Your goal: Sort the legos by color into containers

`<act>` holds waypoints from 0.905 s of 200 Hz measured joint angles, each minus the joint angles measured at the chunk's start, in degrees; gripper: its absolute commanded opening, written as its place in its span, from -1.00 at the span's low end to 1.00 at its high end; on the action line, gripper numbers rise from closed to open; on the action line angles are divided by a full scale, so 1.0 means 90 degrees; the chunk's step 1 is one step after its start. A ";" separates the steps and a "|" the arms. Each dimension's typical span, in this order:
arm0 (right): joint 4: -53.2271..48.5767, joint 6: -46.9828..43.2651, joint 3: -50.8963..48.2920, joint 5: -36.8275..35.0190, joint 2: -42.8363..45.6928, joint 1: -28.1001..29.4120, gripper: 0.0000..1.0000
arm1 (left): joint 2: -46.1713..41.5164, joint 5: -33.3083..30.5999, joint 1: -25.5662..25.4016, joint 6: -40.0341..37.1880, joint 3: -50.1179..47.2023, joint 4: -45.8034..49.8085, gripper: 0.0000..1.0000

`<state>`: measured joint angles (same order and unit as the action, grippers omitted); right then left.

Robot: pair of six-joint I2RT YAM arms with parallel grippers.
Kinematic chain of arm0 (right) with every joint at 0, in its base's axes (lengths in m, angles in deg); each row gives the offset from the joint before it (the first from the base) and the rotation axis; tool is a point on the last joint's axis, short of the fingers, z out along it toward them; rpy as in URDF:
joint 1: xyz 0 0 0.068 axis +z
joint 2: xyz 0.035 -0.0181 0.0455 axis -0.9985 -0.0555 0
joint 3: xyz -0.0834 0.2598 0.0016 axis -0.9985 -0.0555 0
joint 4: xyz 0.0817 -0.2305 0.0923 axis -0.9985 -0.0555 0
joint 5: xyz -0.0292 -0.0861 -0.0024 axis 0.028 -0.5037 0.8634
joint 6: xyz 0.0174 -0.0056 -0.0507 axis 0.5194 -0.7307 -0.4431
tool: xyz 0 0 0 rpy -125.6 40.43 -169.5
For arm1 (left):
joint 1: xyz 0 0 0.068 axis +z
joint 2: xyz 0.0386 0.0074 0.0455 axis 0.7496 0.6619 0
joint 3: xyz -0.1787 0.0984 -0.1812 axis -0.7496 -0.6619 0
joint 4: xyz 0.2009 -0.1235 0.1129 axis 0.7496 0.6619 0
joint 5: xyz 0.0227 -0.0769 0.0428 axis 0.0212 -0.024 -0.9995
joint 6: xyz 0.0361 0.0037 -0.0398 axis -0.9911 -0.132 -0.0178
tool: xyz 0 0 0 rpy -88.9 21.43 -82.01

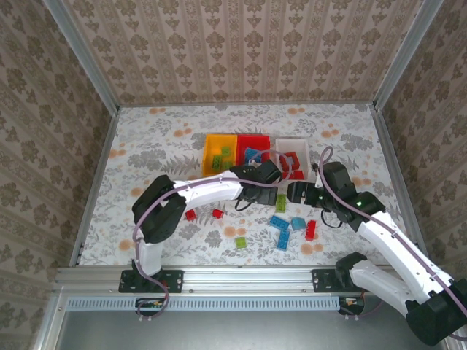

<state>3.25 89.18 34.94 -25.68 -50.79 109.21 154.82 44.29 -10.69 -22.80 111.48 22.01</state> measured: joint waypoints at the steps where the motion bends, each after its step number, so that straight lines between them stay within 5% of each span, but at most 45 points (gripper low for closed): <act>1: 0.0000 0.0000 -0.0002 0.0005 0.0000 -0.0002 0.83 | 0.0005 0.0000 0.0002 0.0000 0.0005 0.0000 0.91; 99: -0.0024 -0.0002 -0.0041 0.0219 0.0022 -0.0168 0.83 | 0.0903 0.0078 0.0355 0.0090 0.0814 0.0100 0.84; 181: -0.0022 -0.0002 -0.0041 0.0304 0.0022 -0.0296 0.81 | 0.1056 0.0049 0.0347 0.0070 0.0937 0.0141 0.42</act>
<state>3.05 89.15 34.57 -22.95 -50.59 106.54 164.32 44.73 -7.56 -22.16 119.92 23.27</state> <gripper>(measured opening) 0.909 0.747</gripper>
